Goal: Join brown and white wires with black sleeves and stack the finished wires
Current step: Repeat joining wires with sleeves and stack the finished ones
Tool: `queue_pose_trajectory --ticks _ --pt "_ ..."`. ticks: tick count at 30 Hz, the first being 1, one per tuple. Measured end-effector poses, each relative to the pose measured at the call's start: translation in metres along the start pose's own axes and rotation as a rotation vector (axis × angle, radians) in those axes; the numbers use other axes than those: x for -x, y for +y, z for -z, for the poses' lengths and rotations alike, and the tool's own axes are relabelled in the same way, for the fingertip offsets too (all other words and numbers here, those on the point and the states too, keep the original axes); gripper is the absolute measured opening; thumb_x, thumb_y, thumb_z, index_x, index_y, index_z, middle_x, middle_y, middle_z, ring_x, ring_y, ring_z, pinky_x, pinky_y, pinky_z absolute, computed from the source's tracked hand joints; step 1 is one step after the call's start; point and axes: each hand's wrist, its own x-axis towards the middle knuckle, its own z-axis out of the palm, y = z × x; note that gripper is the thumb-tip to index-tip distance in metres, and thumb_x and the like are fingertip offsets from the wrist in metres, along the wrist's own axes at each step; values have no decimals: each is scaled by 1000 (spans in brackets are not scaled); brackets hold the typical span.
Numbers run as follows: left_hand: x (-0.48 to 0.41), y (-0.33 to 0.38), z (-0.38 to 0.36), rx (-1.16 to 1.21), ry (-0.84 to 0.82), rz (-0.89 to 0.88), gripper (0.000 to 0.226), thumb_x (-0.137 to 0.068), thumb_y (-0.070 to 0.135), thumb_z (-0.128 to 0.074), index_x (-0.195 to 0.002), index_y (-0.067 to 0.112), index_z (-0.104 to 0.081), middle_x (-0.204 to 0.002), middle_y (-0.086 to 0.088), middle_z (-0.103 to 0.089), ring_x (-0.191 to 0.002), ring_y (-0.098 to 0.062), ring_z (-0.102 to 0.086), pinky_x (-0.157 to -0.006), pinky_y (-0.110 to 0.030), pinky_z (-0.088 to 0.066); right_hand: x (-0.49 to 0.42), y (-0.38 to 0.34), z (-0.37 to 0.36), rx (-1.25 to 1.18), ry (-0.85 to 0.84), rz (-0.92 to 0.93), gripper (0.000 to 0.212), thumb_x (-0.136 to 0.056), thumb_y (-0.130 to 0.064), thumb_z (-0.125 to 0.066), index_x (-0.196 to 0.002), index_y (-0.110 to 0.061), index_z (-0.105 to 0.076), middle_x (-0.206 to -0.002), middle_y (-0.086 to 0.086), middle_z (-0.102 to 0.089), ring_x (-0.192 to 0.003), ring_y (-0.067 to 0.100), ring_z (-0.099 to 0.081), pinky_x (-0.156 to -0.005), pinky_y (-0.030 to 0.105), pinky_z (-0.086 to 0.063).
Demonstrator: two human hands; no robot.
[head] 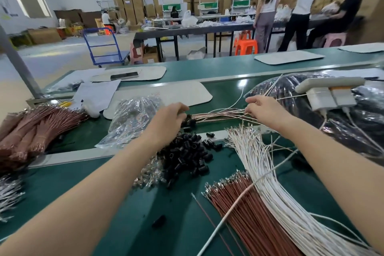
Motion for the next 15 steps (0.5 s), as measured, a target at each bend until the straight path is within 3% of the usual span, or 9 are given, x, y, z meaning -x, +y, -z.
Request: queue_pose_trajectory --ticks 3,6,7,9,10,11,13,15 --pt "49 11 7 -5 -85 -110 26 -103 23 -54 -128 21 -63 -122 8 -67 -109 -5 -61 -101 -26 -48 27 -12 -5 53 60 89 35 -104 -24 -45 -139 -22 -51 -121 -1 -59 -62 12 -61 -52 21 -51" --pt "96 25 3 -57 -271 -212 27 -103 31 -53 -128 30 -61 -117 21 -61 -105 8 -53 -105 -24 -45 62 -21 -22 24 65 146 34 -104 -22 -43 -137 -22 -52 -101 -7 -62 -44 -1 -49 -40 15 -40" --pt "108 29 0 -81 -317 -249 28 -103 31 -52 -130 32 -61 -119 22 -60 -106 8 -49 -105 -21 -42 77 -24 -29 35 70 174 34 -104 -21 -43 -137 -22 -52 -97 -8 -64 -51 -3 -54 -47 16 -44" --pt "129 38 -6 -117 -359 -325 31 -106 27 -51 -135 31 -59 -130 17 -60 -117 -1 -46 -106 -23 -37 104 -28 -43 177 152 252 37 -103 -19 -46 -139 -20 -53 -116 -1 -68 -99 7 -65 -87 29 -53" --pt "138 43 -9 -134 -365 -366 33 -106 26 -51 -138 29 -58 -136 14 -59 -123 -6 -46 -109 -26 -36 115 -28 -50 259 215 294 38 -102 -18 -48 -140 -19 -52 -130 2 -63 -122 15 -56 -108 37 -43" --pt "146 48 -13 -155 -368 -413 35 -106 25 -50 -140 28 -57 -142 12 -57 -128 -11 -45 -112 -28 -34 127 -29 -56 308 283 328 40 -101 -17 -49 -141 -18 -52 -139 4 -57 -134 20 -46 -118 42 -32" --pt "156 54 -22 -211 -369 -492 38 -107 26 -49 -145 29 -53 -150 10 -50 -134 -14 -42 -115 -31 -31 146 -32 -63 305 351 378 41 -99 -15 -52 -140 -16 -55 -144 6 -52 -140 23 -39 -121 47 -26" --pt "162 58 -31 -311 -345 -524 38 -108 28 -46 -145 31 -50 -151 7 -46 -132 -18 -43 -113 -37 -34 162 -35 -72 268 327 401 40 -98 -15 -52 -138 -18 -56 -141 4 -54 -137 20 -41 -120 43 -29"
